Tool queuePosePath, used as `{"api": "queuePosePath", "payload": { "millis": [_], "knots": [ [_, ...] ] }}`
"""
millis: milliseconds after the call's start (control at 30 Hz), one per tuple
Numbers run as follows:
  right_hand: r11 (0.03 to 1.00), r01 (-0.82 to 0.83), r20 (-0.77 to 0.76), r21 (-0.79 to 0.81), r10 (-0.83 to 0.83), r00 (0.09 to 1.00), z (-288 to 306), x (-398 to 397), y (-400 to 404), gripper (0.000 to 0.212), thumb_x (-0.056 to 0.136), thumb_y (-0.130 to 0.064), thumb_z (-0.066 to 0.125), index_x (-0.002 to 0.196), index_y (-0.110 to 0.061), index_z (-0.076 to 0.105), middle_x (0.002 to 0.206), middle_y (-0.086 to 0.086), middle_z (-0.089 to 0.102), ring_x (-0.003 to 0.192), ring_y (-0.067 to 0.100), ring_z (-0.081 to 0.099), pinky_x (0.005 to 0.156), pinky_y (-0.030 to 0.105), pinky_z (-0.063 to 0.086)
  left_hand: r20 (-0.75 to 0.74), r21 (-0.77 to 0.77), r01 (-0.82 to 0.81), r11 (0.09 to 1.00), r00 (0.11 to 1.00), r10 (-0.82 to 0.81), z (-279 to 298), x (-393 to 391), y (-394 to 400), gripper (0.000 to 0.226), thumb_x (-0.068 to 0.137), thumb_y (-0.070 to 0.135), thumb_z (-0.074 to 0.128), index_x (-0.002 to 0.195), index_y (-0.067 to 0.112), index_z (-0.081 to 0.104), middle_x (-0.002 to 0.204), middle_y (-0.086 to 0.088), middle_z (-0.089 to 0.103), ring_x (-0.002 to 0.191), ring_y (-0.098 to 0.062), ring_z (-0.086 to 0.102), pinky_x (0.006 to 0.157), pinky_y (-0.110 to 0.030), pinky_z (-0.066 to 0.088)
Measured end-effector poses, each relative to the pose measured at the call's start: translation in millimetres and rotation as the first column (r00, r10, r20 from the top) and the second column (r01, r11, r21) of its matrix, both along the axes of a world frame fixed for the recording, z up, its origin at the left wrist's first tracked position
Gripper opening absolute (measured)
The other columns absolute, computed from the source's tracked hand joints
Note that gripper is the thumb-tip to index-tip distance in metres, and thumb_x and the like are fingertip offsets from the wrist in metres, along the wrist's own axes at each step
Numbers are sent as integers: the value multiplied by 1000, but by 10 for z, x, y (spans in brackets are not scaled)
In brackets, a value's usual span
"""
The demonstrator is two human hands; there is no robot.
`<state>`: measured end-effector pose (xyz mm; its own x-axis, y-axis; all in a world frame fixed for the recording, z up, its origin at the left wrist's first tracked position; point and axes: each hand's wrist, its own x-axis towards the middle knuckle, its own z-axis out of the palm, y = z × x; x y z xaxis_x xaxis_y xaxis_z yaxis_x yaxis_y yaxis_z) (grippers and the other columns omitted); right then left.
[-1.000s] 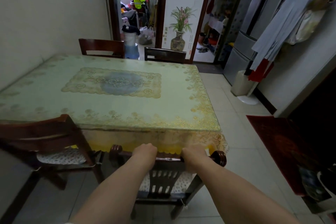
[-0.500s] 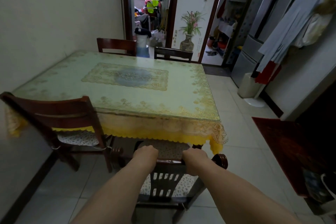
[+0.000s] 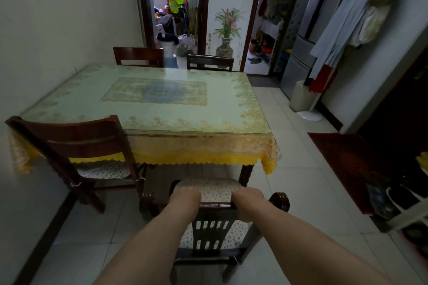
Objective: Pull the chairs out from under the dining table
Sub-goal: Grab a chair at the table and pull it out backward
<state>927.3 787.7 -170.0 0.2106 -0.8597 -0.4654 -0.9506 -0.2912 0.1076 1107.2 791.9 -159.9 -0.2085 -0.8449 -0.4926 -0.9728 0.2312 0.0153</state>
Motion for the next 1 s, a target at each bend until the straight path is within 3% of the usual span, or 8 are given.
{"api": "queuePosePath", "payload": {
  "millis": [200, 533, 800, 1000],
  "knots": [
    [1000, 30, -9, -3, -30, 1000, -81, 104, 468, 23, 81, -9, 65, 103, -12, 66, 89, 9, 52, 81, 28, 52, 67, 35, 46, 16, -25, 45, 999, 999, -45, -5, 114, 464, 20, 86, -4, 53, 98, 10, 61, 95, -7, 52, 79, -23, 52, 65, -33, 44],
    [999, 8, -8, -41, -8, 1000, -145, 80, 1284, 28, 81, -12, 67, 108, -14, 65, 83, 2, 46, 73, 21, 46, 63, 34, 42, 1, -28, 21, 999, 1000, -21, 83, 106, 1332, 30, 89, 2, 55, 118, 9, 59, 123, -9, 57, 109, -26, 57, 77, -33, 45],
    [1000, -18, 14, -18, 19, 1000, -182, -47, 1979, 29, 83, -15, 67, 112, -14, 65, 107, 8, 61, 87, 23, 55, 68, 33, 43, -21, -36, -14, 999, 1000, 14, 129, -5, 2151, 30, 88, 2, 55, 117, 9, 60, 123, -10, 57, 110, -26, 57, 85, -34, 48],
    [999, -28, 28, -21, 28, 999, -178, -87, 2409, 26, 83, -17, 69, 109, -14, 64, 90, 4, 52, 79, 21, 50, 69, 33, 46, 7, 15, -22, 1000, 1000, 22, 221, -83, 2602, 34, 90, 5, 56, 123, 7, 57, 127, -12, 56, 115, -28, 55, 93, -37, 47]
  ]
}}
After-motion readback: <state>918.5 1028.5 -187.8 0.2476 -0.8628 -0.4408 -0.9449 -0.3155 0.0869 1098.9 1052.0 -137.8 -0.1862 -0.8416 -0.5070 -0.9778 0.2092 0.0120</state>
